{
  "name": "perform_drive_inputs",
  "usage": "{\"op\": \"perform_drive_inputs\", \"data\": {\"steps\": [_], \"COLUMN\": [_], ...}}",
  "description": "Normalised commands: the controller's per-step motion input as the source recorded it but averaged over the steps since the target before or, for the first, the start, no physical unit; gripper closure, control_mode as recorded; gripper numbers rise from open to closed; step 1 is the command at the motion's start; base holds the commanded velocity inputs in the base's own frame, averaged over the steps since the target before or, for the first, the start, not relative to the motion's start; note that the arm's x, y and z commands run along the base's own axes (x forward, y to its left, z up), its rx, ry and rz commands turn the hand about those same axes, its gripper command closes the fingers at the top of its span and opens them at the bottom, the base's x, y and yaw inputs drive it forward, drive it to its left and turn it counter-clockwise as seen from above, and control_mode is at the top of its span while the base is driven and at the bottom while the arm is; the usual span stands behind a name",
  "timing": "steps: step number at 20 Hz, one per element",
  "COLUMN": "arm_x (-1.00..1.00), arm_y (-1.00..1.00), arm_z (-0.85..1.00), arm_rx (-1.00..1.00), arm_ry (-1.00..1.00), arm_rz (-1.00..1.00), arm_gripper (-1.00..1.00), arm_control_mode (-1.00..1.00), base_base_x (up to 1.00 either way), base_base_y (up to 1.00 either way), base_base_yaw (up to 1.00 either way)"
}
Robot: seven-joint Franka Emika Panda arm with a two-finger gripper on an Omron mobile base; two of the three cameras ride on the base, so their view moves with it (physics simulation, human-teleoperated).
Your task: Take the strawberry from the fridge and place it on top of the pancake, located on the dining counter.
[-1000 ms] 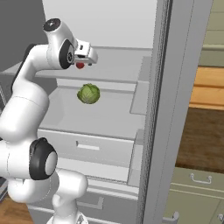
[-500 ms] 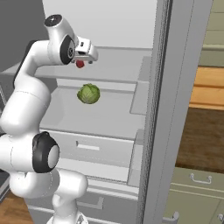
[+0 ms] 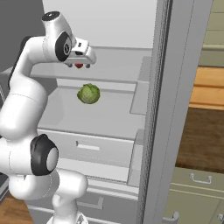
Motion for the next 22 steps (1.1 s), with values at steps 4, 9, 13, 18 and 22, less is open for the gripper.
{"op": "perform_drive_inputs", "data": {"steps": [4, 9, 13, 18, 22], "arm_x": [0.06, 0.07, 0.0, 0.0, -0.02], "arm_y": [0.02, 0.0, 0.0, 0.0, 0.0], "arm_z": [-0.01, -0.05, -0.36, -0.39, -0.24], "arm_rx": [0.0, 0.0, 0.01, 0.02, 0.02], "arm_ry": [-0.02, -0.03, 0.0, -0.01, -0.04], "arm_rz": [0.0, 0.0, 0.0, 0.0, 0.0], "arm_gripper": [-1.0, -1.0, 1.0, 1.0, 1.0], "arm_control_mode": [-1.0, -1.0, -1.0, -1.0, -1.0], "base_base_x": [0.0, 0.0, 0.0, 0.0, 0.0], "base_base_y": [0.0, 0.0, 0.0, 0.0, 0.0], "base_base_yaw": [0.0, 0.0, 0.0, 0.0, 0.0]}}
